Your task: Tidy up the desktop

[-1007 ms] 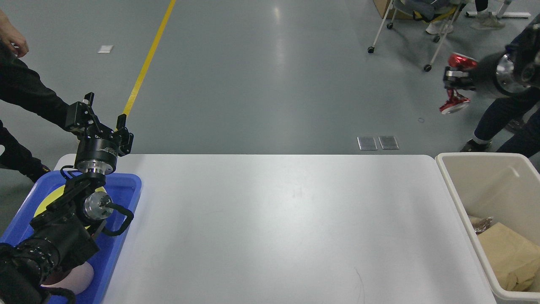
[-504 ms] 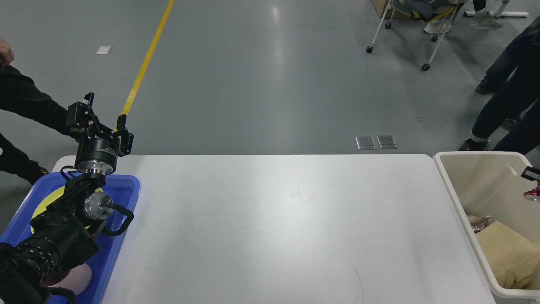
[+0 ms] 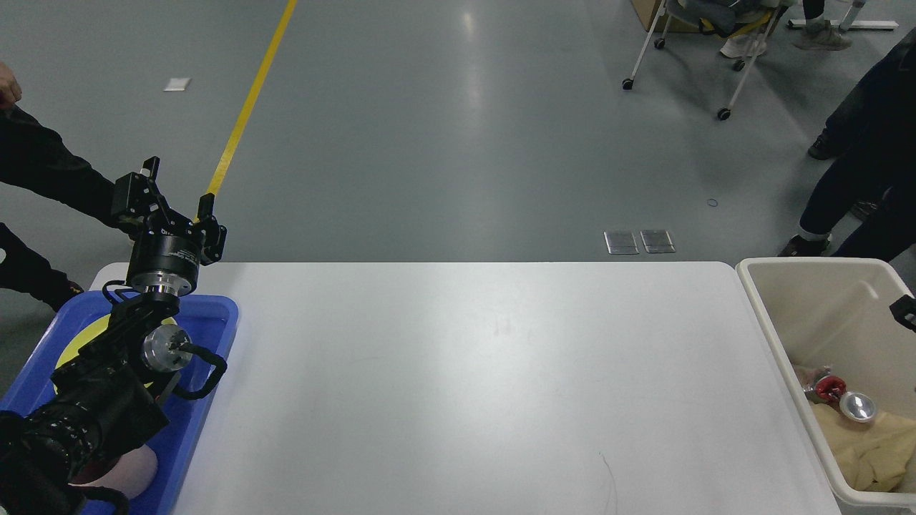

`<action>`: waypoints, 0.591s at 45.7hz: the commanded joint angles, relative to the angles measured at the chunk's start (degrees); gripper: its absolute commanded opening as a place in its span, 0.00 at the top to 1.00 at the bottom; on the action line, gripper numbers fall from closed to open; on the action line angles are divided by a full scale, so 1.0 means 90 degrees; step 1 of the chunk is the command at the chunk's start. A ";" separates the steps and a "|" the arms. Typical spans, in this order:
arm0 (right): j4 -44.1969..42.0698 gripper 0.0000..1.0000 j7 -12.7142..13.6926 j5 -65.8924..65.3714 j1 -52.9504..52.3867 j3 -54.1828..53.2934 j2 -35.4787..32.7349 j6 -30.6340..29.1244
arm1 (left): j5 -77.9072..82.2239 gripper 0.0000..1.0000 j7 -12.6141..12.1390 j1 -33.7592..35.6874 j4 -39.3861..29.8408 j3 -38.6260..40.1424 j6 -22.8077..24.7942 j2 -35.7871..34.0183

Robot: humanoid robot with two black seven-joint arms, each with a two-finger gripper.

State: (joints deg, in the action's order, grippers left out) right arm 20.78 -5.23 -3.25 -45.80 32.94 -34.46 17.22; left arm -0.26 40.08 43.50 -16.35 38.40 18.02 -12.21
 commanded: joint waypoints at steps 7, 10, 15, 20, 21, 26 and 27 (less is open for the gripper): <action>0.0064 0.00 -0.0034 -0.0001 -0.0321 -0.3685 0.0274 -0.0018 | 0.0000 0.04 0.0000 0.0000 0.0000 0.0000 -0.0001 0.0000; 0.0151 0.00 -0.0054 -0.0001 -0.0428 -0.4974 0.0313 -0.0096 | 0.0000 0.04 0.0000 0.0000 0.0000 0.0000 -0.0001 0.0000; 0.0843 0.00 -0.0073 -0.0010 -0.0458 -0.6772 0.0343 -0.0145 | 0.0000 0.04 0.0000 0.0000 0.0000 0.0000 -0.0001 0.0000; 0.2132 0.00 -0.0073 -0.0020 -0.0244 -0.7839 0.0372 -0.0184 | 0.0000 0.04 0.0000 0.0000 0.0000 0.0000 -0.0001 0.0000; 0.2327 0.00 -0.0083 -0.0020 -0.0137 -0.7956 0.0372 -0.0223 | 0.0000 0.04 0.0000 0.0000 0.0000 0.0000 -0.0001 0.0000; 0.2788 0.00 -0.0102 -0.0020 0.0138 -0.8405 0.0313 -0.0632 | 0.0000 0.04 0.0000 0.0000 0.0000 0.0000 -0.0001 0.0000; 0.2779 0.00 -0.0102 -0.0020 0.0138 -0.8493 0.0313 -0.0779 | 0.0000 0.04 0.0000 0.0000 0.0000 0.0000 -0.0001 0.0000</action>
State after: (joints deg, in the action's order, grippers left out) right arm 42.36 -5.96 -3.42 -46.16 -39.06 -31.24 14.41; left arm -0.28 40.08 43.50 -16.35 38.41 18.02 -12.21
